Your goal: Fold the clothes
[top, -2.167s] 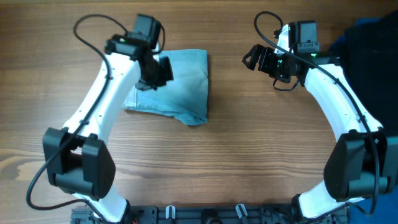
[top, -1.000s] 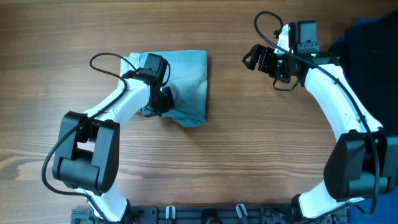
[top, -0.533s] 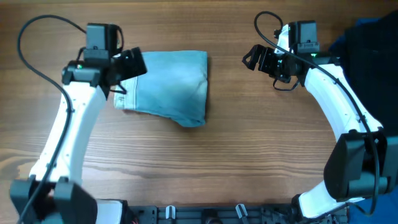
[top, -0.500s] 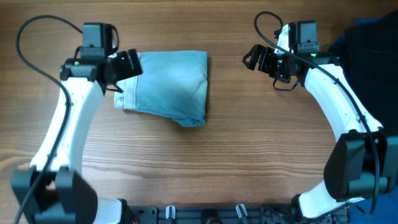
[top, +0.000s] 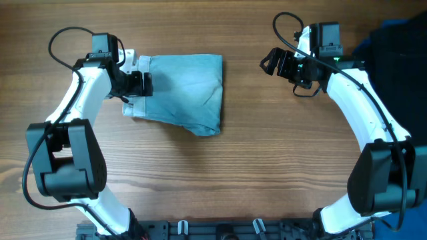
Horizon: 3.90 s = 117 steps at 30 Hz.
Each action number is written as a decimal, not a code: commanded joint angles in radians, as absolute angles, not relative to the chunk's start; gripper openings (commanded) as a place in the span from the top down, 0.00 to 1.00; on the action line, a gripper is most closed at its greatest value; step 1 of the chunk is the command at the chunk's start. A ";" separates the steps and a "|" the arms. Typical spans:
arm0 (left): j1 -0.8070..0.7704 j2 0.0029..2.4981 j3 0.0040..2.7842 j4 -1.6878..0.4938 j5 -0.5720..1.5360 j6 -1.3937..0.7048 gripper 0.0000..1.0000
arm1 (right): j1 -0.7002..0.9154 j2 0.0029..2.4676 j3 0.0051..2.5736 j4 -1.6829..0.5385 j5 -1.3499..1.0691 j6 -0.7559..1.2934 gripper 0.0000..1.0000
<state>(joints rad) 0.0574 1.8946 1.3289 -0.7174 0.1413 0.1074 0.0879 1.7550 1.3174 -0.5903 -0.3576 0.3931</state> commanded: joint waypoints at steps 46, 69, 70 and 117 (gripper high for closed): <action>0.382 1.866 1.276 -0.425 0.046 -1.325 0.96 | 0.087 1.759 1.317 -0.588 -0.347 0.395 0.00; 0.312 1.868 1.276 -0.320 0.033 -0.987 0.00 | 0.087 1.759 1.317 -0.588 -0.347 0.396 0.00; 0.313 1.812 1.276 -0.345 0.034 -0.943 0.00 | 0.086 1.759 1.317 -0.588 -0.347 0.396 0.01; 0.572 1.942 1.278 -0.235 0.307 -0.471 0.96 | 0.086 1.759 1.317 -0.588 -0.347 0.396 0.00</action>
